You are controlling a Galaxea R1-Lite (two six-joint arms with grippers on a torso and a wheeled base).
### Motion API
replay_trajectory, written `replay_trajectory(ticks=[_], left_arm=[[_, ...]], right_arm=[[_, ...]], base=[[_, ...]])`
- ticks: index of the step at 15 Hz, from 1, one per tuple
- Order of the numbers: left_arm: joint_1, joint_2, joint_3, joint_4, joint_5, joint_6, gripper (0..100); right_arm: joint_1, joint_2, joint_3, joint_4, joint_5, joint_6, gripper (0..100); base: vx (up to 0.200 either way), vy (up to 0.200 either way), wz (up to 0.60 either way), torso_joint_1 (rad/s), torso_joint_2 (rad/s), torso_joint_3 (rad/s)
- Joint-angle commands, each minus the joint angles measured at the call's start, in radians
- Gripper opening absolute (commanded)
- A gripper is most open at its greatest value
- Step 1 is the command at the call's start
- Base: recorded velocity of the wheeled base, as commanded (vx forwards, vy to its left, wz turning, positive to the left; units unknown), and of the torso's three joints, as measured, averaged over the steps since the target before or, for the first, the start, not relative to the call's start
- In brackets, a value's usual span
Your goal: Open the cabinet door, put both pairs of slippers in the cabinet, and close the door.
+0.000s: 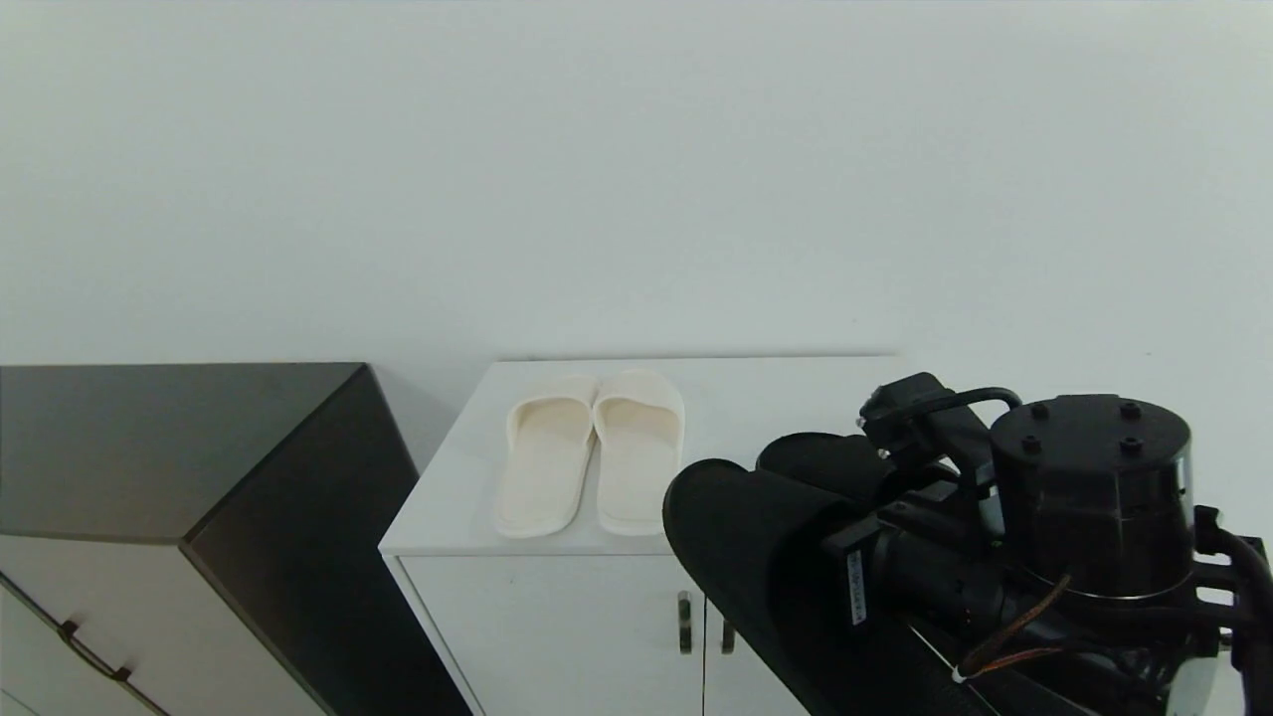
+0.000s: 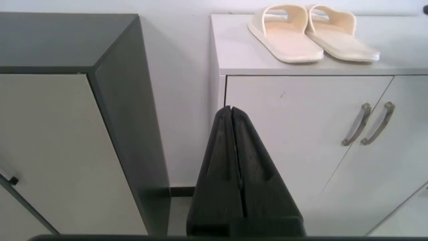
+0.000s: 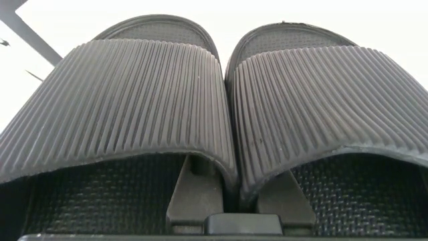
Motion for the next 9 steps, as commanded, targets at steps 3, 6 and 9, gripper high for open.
replay_trajectory(ticks=[3,6,9], left_arm=[[0.0,0.001,0.0,0.0,0.0,0.0,0],[0.0,0.001,0.0,0.0,0.0,0.0,0],[0.0,0.001,0.0,0.0,0.0,0.0,0]], right_arm=[[0.002,-0.024,0.02,-0.002,0.001,0.0,0],[0.002,-0.031,0.04,-0.017,0.014,-0.005,0],[0.002,-0.044,0.063,-0.017,0.037,-0.023,0]], base=[[-0.2,0.0,0.0,0.012,0.0,0.002],[-0.133,0.0,0.0,-0.005,0.0,0.003],[0.0,0.0,0.0,0.0,0.0,0.0]])
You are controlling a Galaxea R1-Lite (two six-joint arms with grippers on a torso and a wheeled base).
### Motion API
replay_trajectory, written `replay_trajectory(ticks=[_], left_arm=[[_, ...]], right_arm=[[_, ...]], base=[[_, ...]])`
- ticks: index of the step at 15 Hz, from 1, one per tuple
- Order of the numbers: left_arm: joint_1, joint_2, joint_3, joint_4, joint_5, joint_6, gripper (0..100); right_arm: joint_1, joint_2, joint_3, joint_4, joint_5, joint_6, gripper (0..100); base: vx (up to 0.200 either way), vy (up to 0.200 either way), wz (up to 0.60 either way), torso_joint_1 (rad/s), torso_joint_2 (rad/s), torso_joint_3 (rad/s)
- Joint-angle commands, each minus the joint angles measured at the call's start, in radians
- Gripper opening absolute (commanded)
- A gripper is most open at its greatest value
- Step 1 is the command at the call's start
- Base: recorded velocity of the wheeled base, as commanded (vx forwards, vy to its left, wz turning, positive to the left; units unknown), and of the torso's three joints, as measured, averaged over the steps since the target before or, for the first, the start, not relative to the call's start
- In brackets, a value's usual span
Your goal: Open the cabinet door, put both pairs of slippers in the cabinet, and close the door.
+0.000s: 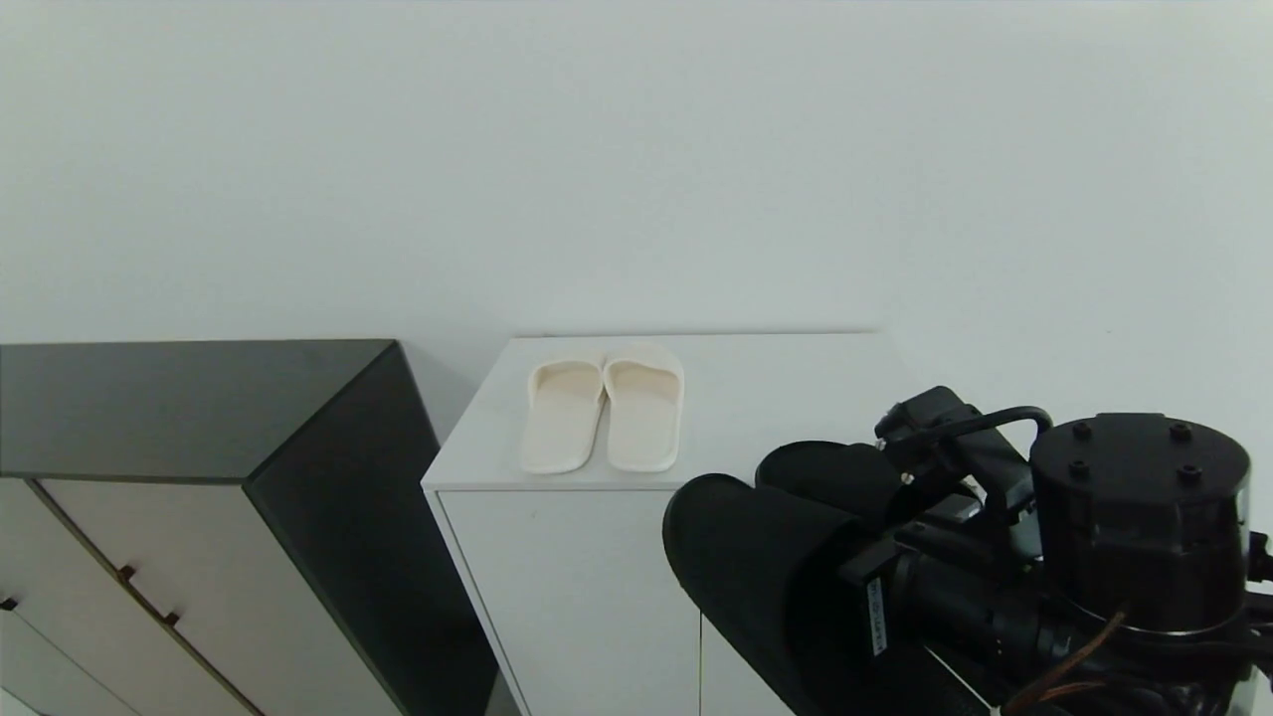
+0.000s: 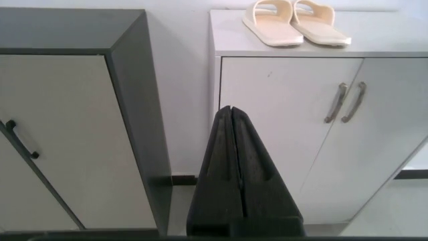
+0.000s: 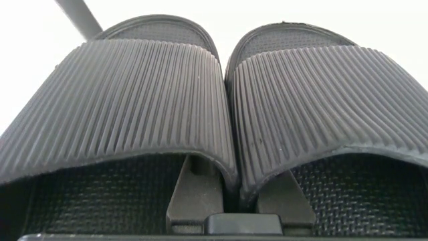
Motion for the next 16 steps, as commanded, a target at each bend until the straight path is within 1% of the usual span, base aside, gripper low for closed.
replay_trajectory(ticks=[1,9,11,16], left_arm=[[0.0,0.001,0.0,0.0,0.0,0.0,0],[0.0,0.001,0.0,0.0,0.0,0.0,0],[0.0,0.001,0.0,0.0,0.0,0.0,0],[0.0,0.001,0.0,0.0,0.005,0.007,0]], right_arm=[[-0.001,-0.01,0.013,0.001,0.006,-0.003,0],[-0.001,-0.01,0.022,0.001,0.007,-0.009,0],[0.0,-0.01,0.023,0.001,0.01,-0.009,0],[0.006,-0.008,0.034,0.001,0.012,-0.009,0]], base=[[0.0,0.0,0.0,0.0,0.0,0.0],[0.0,0.0,0.0,-0.006,0.01,0.008],[0.0,0.0,0.0,-0.168,0.38,0.215],[0.0,0.0,0.0,-0.227,0.54,0.306]])
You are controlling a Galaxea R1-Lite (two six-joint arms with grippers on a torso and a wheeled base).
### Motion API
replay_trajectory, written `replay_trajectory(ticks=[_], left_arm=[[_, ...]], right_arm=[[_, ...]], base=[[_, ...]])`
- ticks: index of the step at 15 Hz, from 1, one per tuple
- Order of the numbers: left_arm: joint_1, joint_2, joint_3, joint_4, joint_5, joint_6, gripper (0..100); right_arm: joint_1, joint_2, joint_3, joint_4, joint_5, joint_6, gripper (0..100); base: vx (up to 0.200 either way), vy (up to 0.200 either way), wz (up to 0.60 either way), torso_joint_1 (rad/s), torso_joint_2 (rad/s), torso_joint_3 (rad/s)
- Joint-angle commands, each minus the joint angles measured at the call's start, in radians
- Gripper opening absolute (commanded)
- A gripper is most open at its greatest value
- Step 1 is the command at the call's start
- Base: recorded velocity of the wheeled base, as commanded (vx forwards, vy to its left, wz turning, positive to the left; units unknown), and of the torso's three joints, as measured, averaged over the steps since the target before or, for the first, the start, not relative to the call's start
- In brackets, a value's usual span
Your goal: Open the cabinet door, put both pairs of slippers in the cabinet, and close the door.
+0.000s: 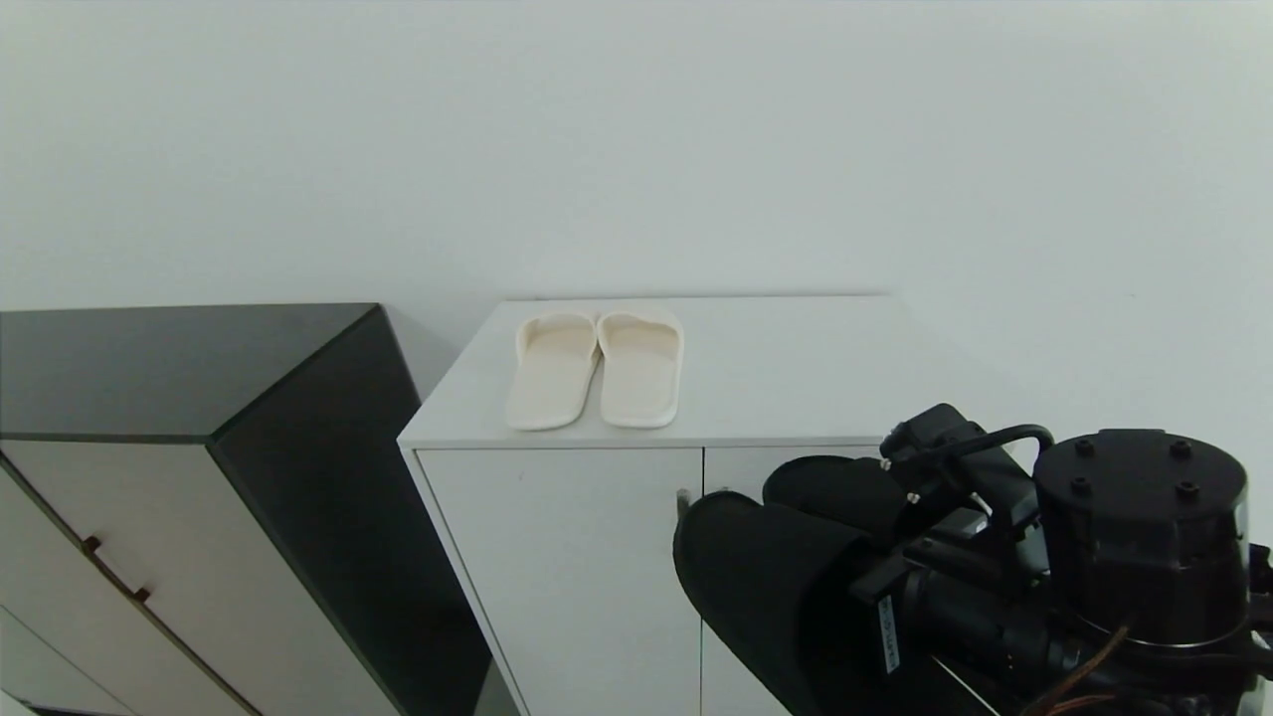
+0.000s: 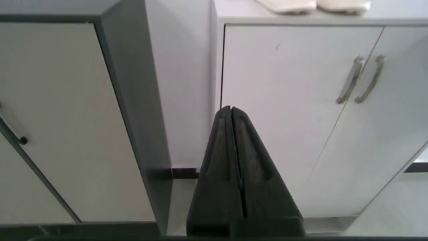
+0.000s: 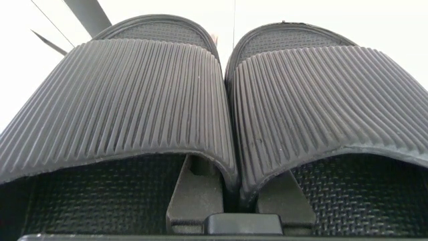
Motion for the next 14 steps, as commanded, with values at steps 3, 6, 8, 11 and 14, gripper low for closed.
replay_trajectory(ticks=[3,6,8,11,14], left_arm=[[0.0,0.001,0.0,0.0,-0.003,-0.004,100],[0.0,0.001,0.0,0.0,-0.003,-0.004,100],[0.0,0.001,0.0,0.0,-0.003,-0.003,100],[0.0,0.001,0.0,0.0,-0.003,-0.003,100],[0.0,0.001,0.0,0.002,-0.005,-0.003,100]], right_arm=[[0.012,0.005,0.001,-0.001,-0.001,-0.001,0],[0.012,0.005,0.004,-0.001,0.0,-0.009,0],[0.012,0.01,0.004,-0.001,0.002,-0.009,0],[0.012,0.01,0.004,-0.001,0.002,-0.009,0],[0.014,0.004,0.01,-0.002,0.014,-0.009,0]], base=[[0.0,0.0,0.0,-0.216,0.53,0.32],[0.0,0.0,0.0,-0.199,0.52,0.316],[0.0,0.0,0.0,-0.19,0.51,0.312],[0.0,0.0,0.0,-0.173,0.49,0.32],[0.0,0.0,0.0,-0.147,0.47,0.326]])
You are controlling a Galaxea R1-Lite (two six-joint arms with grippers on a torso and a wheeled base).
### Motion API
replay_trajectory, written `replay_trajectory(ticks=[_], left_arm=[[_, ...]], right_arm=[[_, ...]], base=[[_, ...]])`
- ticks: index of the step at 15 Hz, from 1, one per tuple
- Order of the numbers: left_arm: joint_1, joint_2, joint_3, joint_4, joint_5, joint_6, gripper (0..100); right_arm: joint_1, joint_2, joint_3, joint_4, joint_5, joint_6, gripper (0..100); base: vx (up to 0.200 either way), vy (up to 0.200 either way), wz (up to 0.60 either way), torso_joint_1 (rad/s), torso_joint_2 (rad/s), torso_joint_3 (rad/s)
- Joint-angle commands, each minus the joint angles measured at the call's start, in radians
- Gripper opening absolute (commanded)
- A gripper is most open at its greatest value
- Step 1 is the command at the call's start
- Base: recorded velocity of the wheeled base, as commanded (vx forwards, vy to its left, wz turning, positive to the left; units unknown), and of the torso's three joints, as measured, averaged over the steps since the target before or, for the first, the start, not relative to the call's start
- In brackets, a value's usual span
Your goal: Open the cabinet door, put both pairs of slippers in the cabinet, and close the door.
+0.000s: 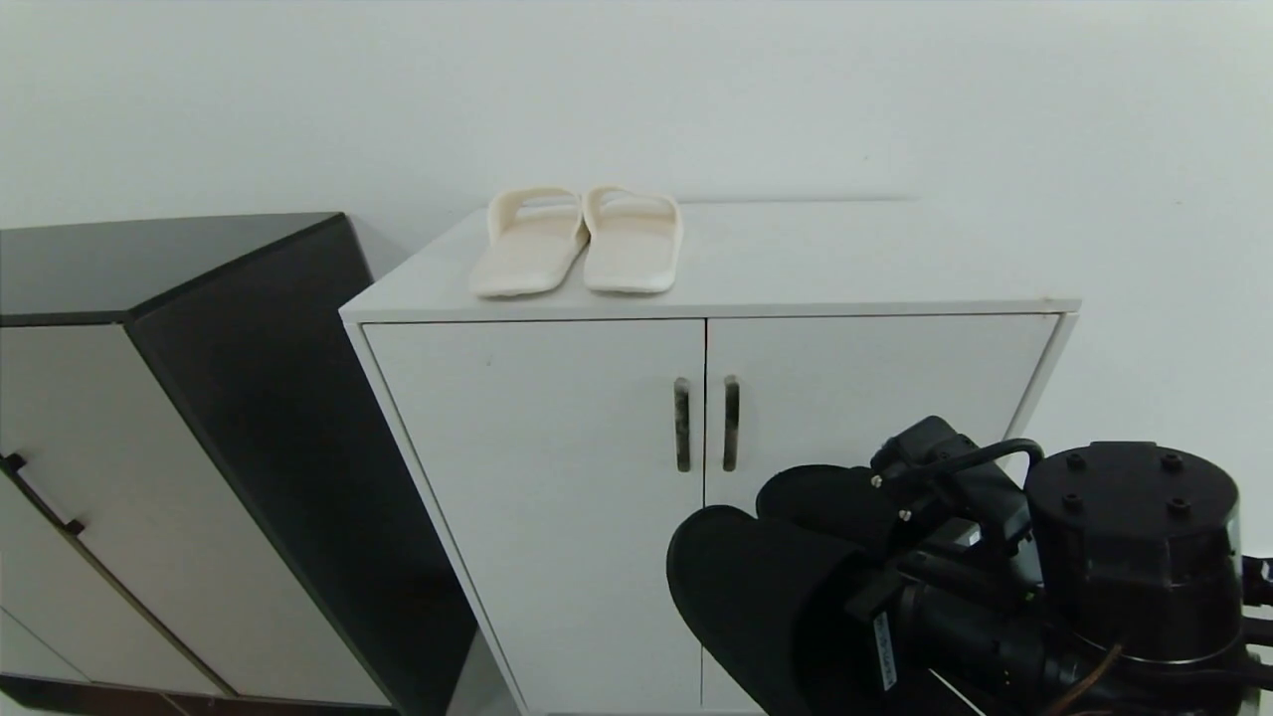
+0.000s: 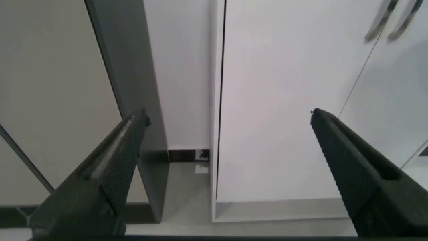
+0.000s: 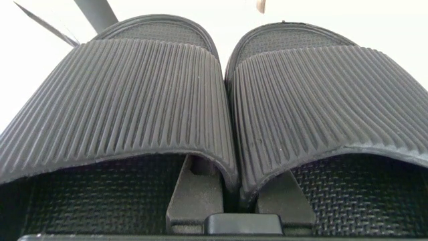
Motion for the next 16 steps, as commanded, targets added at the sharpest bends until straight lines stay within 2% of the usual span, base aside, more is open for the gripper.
replay_trajectory(ticks=[1,6,7,9,10,11,12,13,14,15,16], left_arm=[[0.0,0.001,0.0,0.0,0.0,0.0,100],[0.0,0.017,0.0,-0.002,0.005,0.003,100],[0.0,0.018,-0.011,-0.006,0.006,0.018,100],[0.0,0.159,-0.201,-0.015,0.0,0.02,100],[-0.008,0.248,-0.265,-0.019,-0.014,0.021,100],[-0.019,0.353,-0.304,-0.032,-0.058,0.024,100],[-0.023,0.475,-0.324,-0.08,-0.13,0.026,100],[-0.028,0.57,-0.327,-0.155,-0.199,0.027,100],[-0.053,0.678,-0.327,-0.252,-0.297,0.032,100],[-0.08,0.793,-0.341,-0.331,-0.353,0.047,100],[-0.132,0.882,-0.359,-0.381,-0.354,0.064,100]], right_arm=[[0.001,0.0,0.003,-0.001,0.002,-0.001,0],[0.013,0.0,0.004,0.001,0.005,0.0,0],[0.013,0.0,0.004,-0.001,0.005,0.0,0],[0.015,0.002,0.004,-0.001,0.005,0.0,0],[0.015,0.003,0.004,-0.001,0.005,0.0,0],[0.015,0.002,0.004,-0.001,0.005,0.0,0],[0.015,-0.001,0.004,-0.001,0.005,0.0,0],[0.015,-0.001,0.004,-0.001,0.005,0.0,0],[0.016,-0.001,0.004,0.001,0.005,-0.001,0],[0.021,0.0,0.004,0.001,0.005,-0.001,0],[0.021,0.002,0.004,0.001,0.003,-0.001,0]], base=[[0.0,0.0,0.0,-0.124,0.46,0.334],[0.0,0.0,0.0,-0.103,0.46,0.352],[0.0,0.0,0.0,-0.071,0.45,0.373],[0.0,0.0,0.0,-0.034,0.43,0.393],[0.0,0.0,0.0,0.002,0.44,0.417],[0.0,0.0,0.0,-0.017,0.27,0.256],[0.0,0.0,0.0,-0.002,0.16,0.149],[0.0,0.0,0.0,0.007,0.1,0.09],[0.0,0.0,0.0,0.002,0.05,0.041],[0.0,0.0,0.0,0.0,0.0,0.0],[0.0,0.0,0.0,0.0,0.0,0.0]])
